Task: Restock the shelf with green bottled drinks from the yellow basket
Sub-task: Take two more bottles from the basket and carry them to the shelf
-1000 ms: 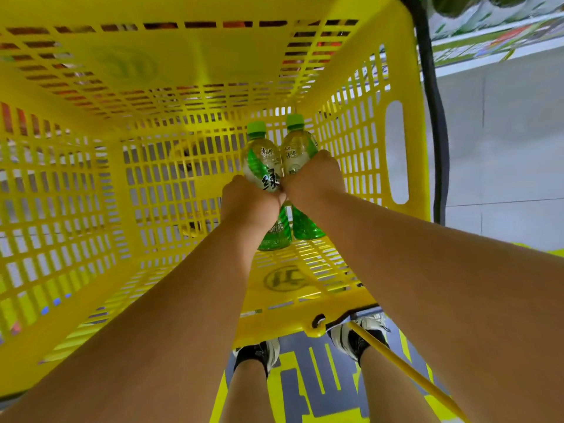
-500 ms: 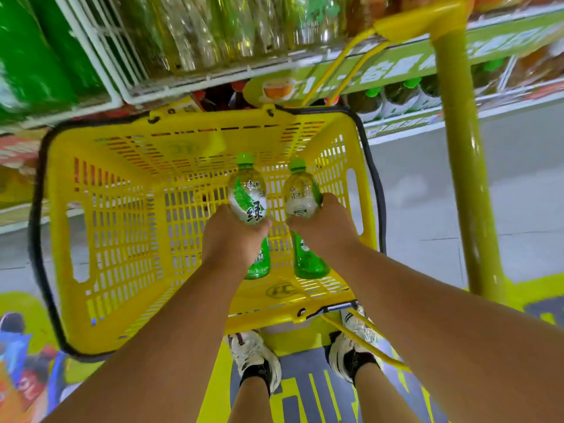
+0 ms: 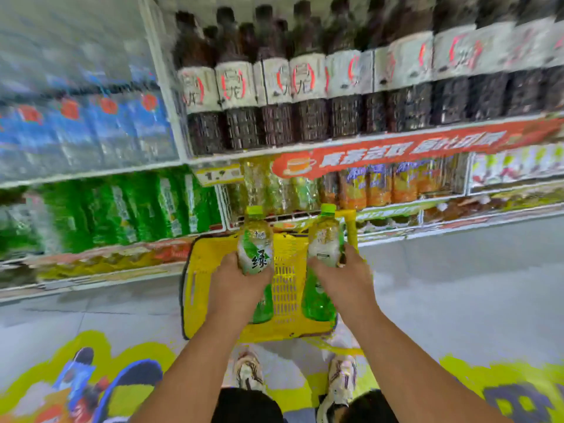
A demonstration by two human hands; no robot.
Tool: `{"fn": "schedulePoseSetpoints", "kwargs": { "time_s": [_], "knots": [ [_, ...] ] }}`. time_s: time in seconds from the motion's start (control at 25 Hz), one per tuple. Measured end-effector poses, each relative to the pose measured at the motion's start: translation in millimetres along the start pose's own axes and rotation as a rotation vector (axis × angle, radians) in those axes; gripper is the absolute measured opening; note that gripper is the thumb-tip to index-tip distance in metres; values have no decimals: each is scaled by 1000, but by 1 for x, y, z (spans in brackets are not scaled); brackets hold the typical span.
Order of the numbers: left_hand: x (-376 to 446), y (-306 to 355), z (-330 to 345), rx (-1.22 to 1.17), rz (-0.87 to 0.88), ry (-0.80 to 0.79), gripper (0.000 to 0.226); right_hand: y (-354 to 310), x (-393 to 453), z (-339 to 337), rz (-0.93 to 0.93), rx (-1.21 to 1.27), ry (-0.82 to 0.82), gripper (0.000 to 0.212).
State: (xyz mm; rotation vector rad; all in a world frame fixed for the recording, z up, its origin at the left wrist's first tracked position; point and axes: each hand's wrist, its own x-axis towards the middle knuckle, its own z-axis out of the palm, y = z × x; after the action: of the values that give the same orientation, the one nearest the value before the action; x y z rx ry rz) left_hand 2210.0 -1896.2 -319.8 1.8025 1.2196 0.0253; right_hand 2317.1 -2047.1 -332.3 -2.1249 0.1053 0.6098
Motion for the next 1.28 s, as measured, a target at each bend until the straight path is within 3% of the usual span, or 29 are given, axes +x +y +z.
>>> {"fn": "schedulePoseSetpoints", "kwargs": {
  "time_s": [0.28, 0.48, 0.64, 0.76, 1.0, 1.12, 1.24, 1.28],
  "knots": [
    [-79, 117, -108, -112, 256, 49, 50, -115, -78, -100, -205, 176, -19, 31],
    [-108, 166, -161, -252, 394, 64, 37, -181, -109, -137, -378, 223, 30, 32],
    [-114, 192, -195, -297, 434, 68, 60, -223, -135, -151, -459, 256, 20, 34],
    [-113, 209, -220, -293, 473, 97, 79, -258, -154, -158, -487, 282, 7, 22],
    [-121, 248, -265, -302, 528, 187, 23, -310, -154, -174, -597, 263, 9, 39],
    [-139, 255, -268, -348, 489, 277, 21, -314, -144, -180, -671, 218, -52, 46],
    [-164, 249, -260, -373, 451, 335, 23, -313, -141, -181, -700, 201, -146, 67],
    [-172, 243, -257, -389, 430, 348, 24, -311, -140, -180, -715, 194, -178, 62]
  ]
}}
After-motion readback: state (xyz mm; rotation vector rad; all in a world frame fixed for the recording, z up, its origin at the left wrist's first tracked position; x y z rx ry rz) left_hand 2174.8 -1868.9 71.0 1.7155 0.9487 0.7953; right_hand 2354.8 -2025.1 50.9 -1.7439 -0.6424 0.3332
